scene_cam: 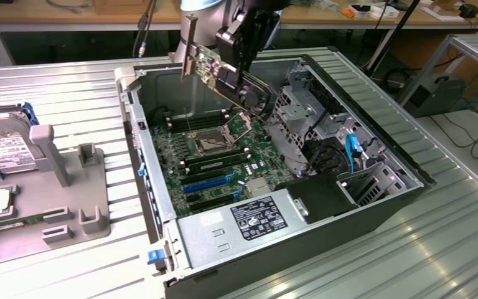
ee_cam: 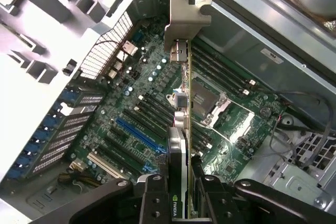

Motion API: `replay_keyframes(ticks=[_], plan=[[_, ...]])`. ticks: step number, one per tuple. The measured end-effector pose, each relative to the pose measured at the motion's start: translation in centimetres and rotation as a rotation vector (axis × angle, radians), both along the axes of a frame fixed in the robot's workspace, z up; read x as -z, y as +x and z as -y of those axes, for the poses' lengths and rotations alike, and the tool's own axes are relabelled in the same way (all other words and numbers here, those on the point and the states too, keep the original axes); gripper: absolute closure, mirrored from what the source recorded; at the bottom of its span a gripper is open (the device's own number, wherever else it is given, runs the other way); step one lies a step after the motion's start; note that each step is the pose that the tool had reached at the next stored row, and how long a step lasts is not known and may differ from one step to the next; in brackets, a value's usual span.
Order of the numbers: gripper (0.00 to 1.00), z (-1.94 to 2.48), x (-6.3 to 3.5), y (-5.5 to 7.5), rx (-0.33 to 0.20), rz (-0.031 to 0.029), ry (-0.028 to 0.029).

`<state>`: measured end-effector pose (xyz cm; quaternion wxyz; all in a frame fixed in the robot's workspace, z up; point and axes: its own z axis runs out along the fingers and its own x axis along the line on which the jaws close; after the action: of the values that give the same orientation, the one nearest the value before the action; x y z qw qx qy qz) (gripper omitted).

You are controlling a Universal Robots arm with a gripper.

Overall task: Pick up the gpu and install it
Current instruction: 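Insert the gpu into the slot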

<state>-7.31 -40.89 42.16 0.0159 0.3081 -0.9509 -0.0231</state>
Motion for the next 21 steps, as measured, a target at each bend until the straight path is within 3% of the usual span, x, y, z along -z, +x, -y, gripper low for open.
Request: replay_keyframes(ticks=[21], plan=[[0.73,0.00,0.00,0.00,-0.197,-0.0001,0.0000]])
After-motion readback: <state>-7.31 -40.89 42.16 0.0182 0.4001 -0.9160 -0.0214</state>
